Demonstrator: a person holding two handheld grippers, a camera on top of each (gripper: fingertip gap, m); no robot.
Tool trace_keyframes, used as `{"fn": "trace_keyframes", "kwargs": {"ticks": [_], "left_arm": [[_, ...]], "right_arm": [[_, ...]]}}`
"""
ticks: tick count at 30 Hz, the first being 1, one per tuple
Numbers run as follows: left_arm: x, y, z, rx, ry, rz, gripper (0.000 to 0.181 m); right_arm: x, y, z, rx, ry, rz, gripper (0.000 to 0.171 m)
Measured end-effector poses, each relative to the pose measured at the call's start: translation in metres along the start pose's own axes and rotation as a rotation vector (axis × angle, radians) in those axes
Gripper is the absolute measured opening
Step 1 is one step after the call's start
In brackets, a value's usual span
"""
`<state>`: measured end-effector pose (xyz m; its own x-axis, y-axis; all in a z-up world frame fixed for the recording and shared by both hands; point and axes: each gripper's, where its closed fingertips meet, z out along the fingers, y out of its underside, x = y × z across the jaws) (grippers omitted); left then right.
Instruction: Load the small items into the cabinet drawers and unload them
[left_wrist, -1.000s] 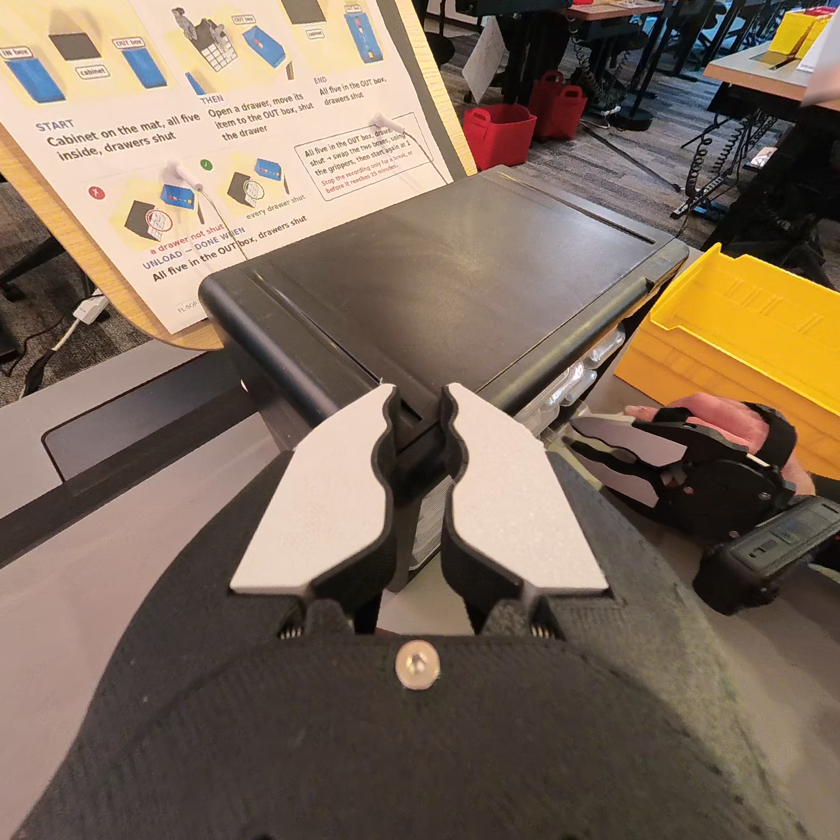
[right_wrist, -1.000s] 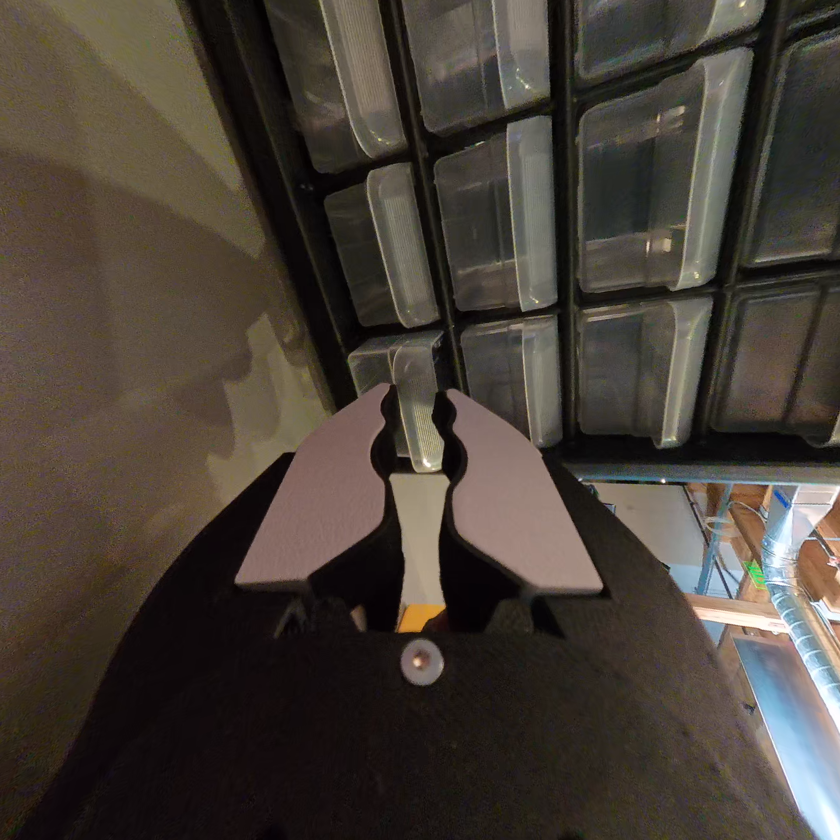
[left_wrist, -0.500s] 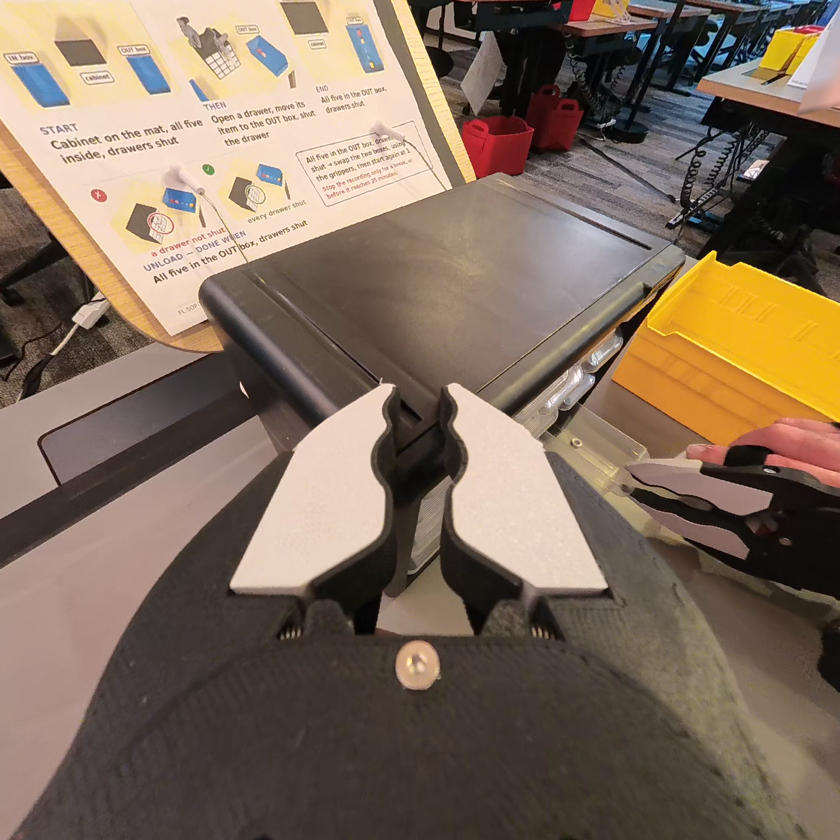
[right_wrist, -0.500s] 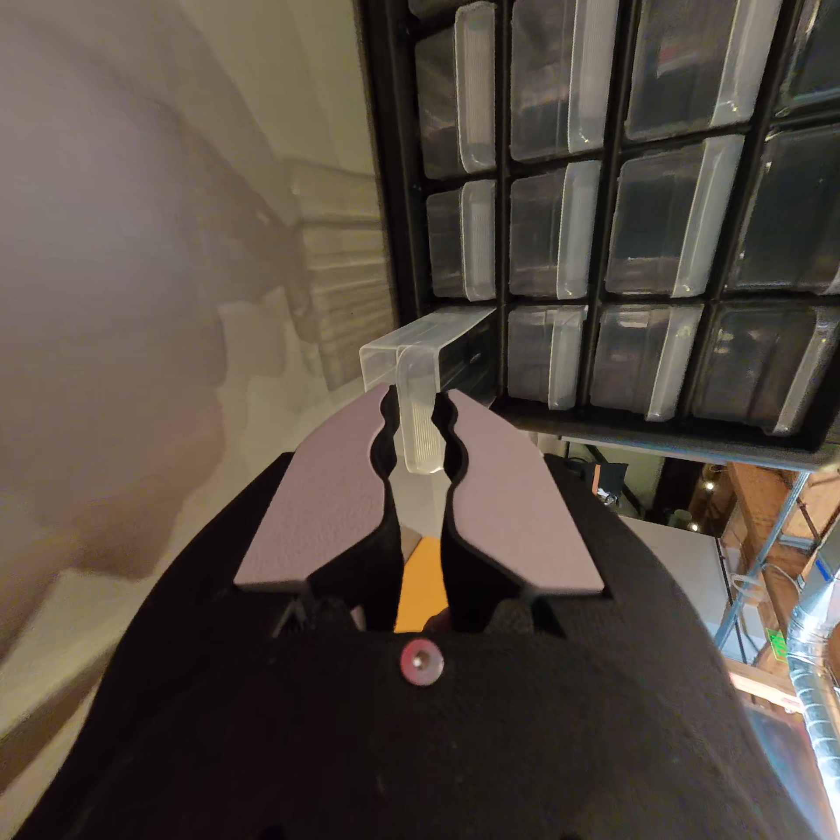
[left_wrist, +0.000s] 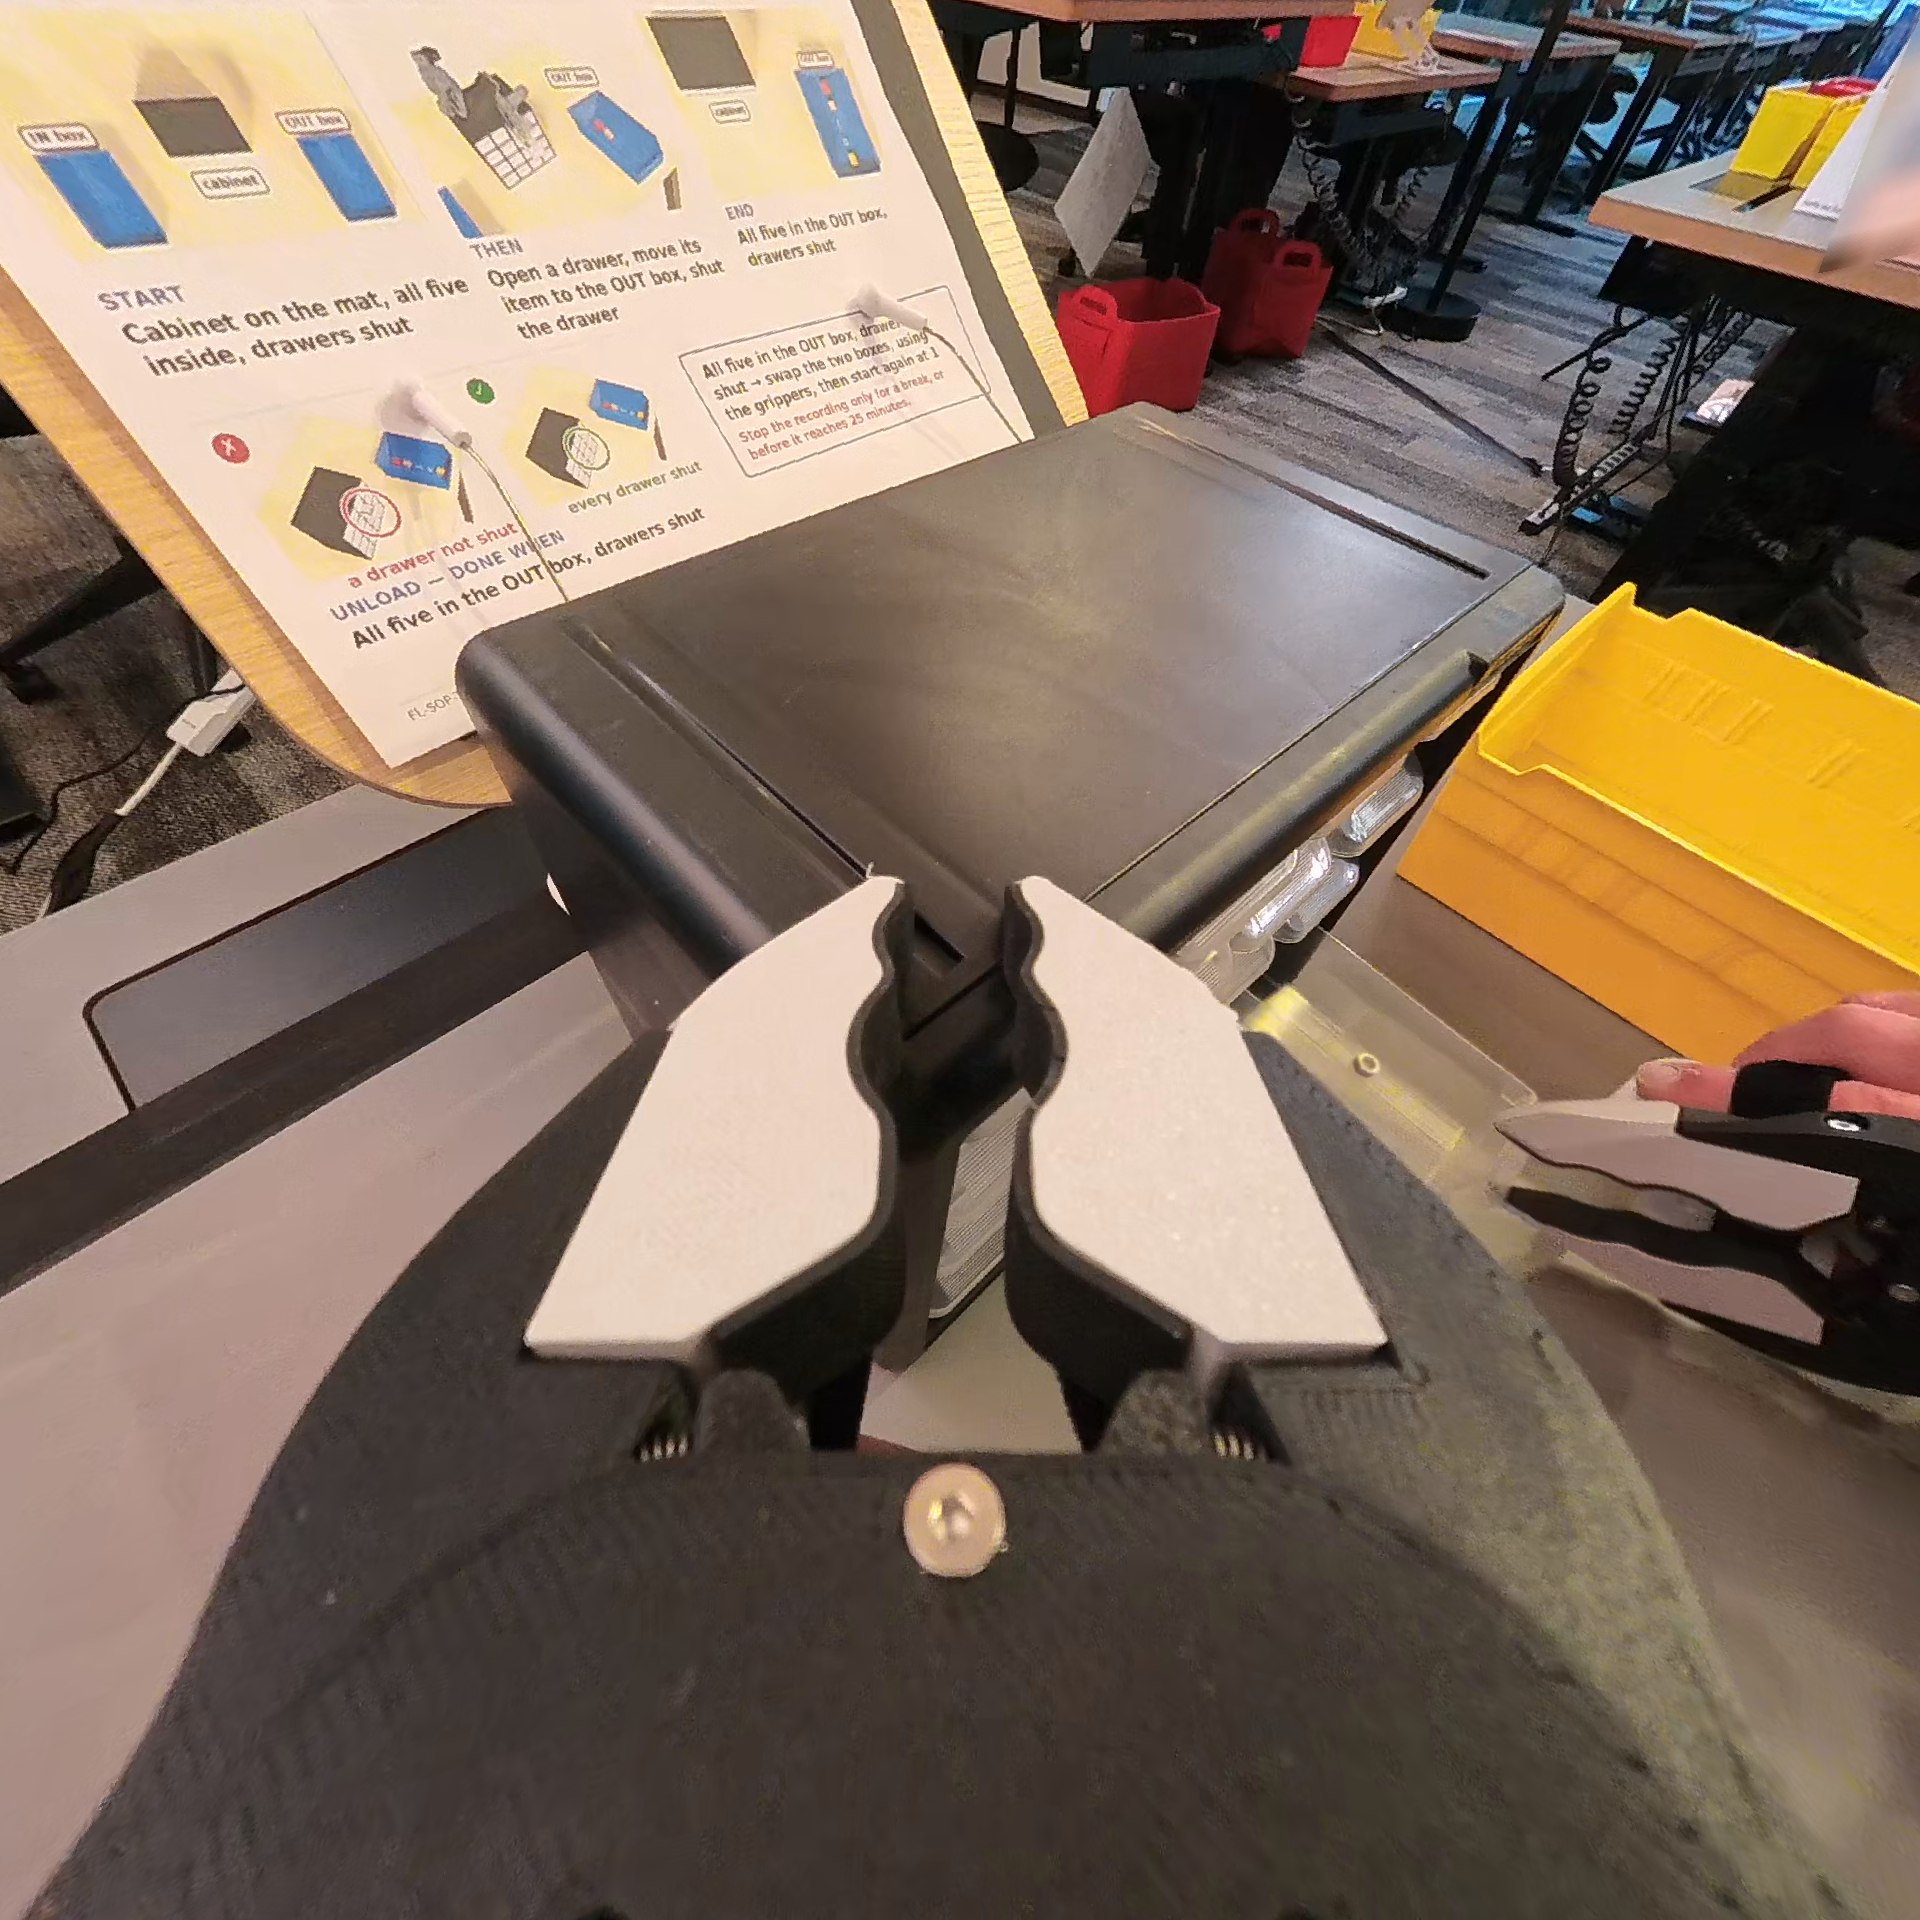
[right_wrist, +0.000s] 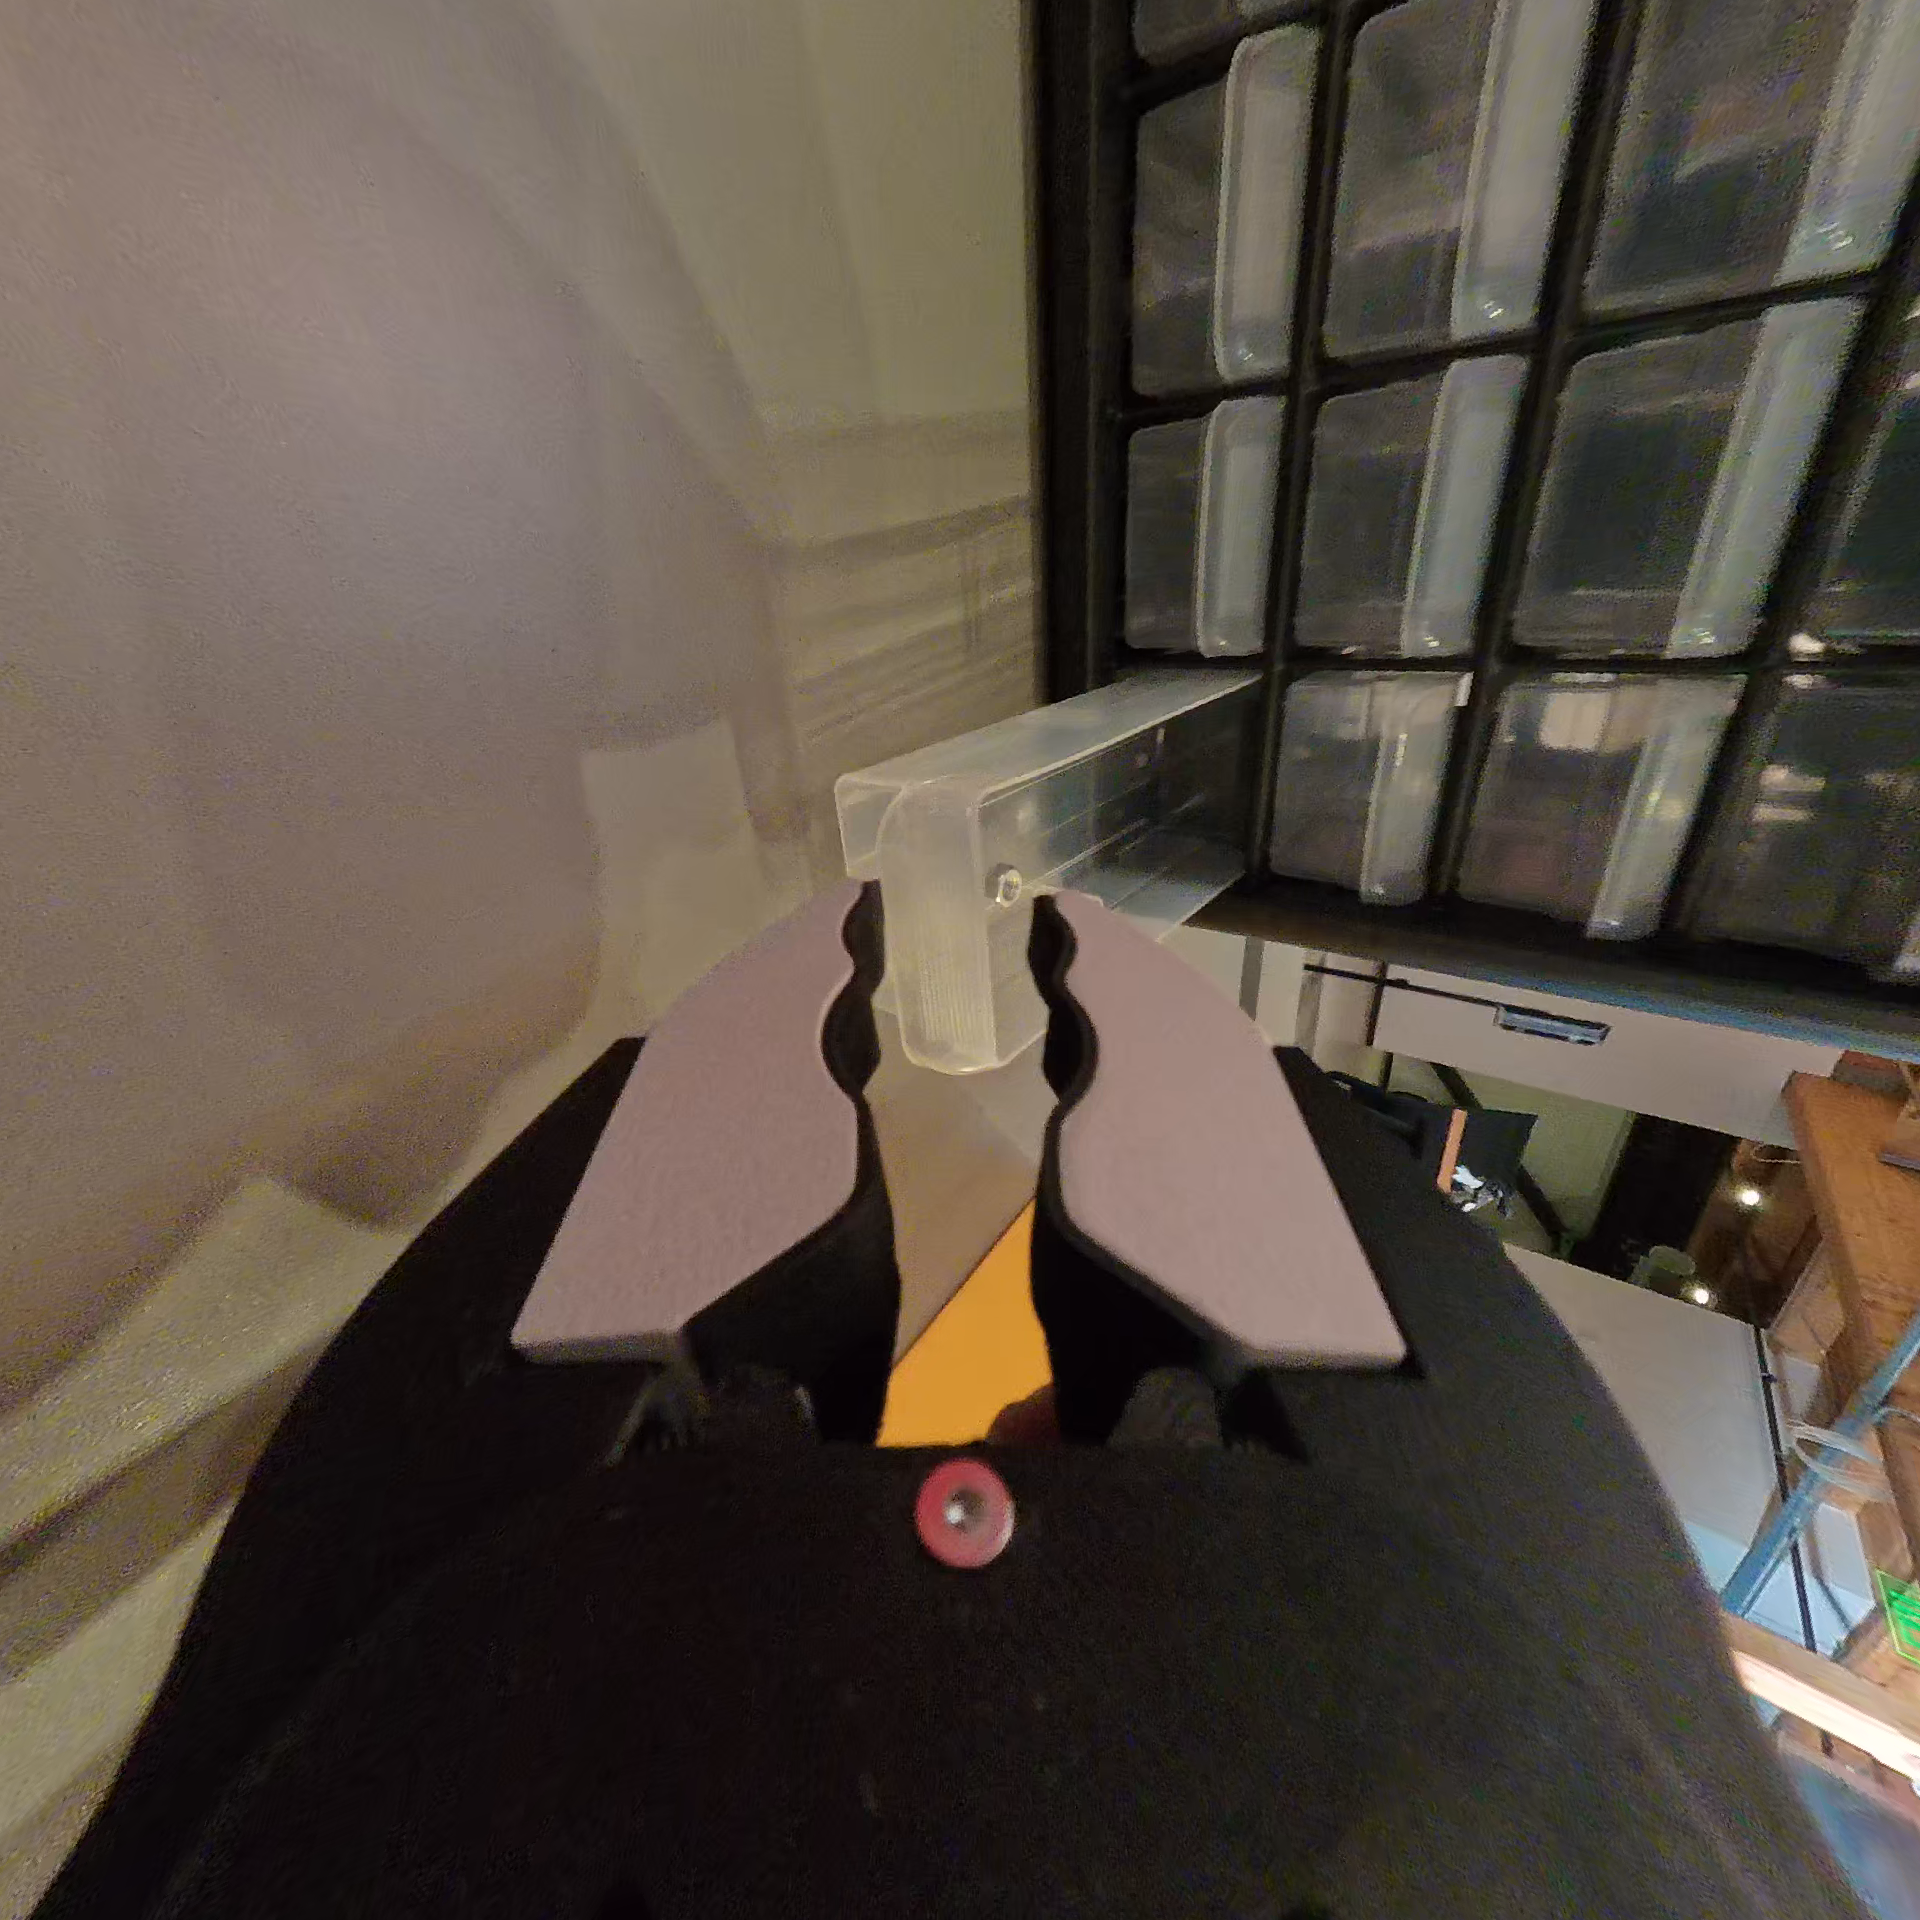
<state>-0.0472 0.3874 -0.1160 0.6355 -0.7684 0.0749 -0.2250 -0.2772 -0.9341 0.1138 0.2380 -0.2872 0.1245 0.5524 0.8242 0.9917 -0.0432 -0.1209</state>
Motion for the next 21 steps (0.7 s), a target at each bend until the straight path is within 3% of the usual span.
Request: {"fn": "trace_keyframes", "kwargs": {"ticks": [5, 8, 14, 18, 21], "left_arm": [[0.000, 0.000, 0.000, -0.001, -0.001, -0.001, 0.017], [0.000, 0.000, 0.000, 0.001, 0.001, -0.001, 0.017], [0.000, 0.000, 0.000, 0.001, 0.001, -0.003, 0.017], [0.000, 0.000, 0.000, 0.003, 0.002, -0.003, 0.017], [0.000, 0.000, 0.000, 0.005, 0.005, -0.006, 0.017]], "right_arm": [[-0.003, -0.001, -0.001, 0.005, -0.036, 0.023, 0.033], [0.008, -0.009, -0.012, 0.076, -0.091, 0.117, 0.025], [0.029, -0.003, -0.008, 0.057, -0.354, 0.288, 0.021], [0.031, 0.005, 0.007, -0.006, -0.512, 0.221, 0.012], [0.034, 0.006, 0.023, 0.005, -0.568, 0.134, 0.015]]}}
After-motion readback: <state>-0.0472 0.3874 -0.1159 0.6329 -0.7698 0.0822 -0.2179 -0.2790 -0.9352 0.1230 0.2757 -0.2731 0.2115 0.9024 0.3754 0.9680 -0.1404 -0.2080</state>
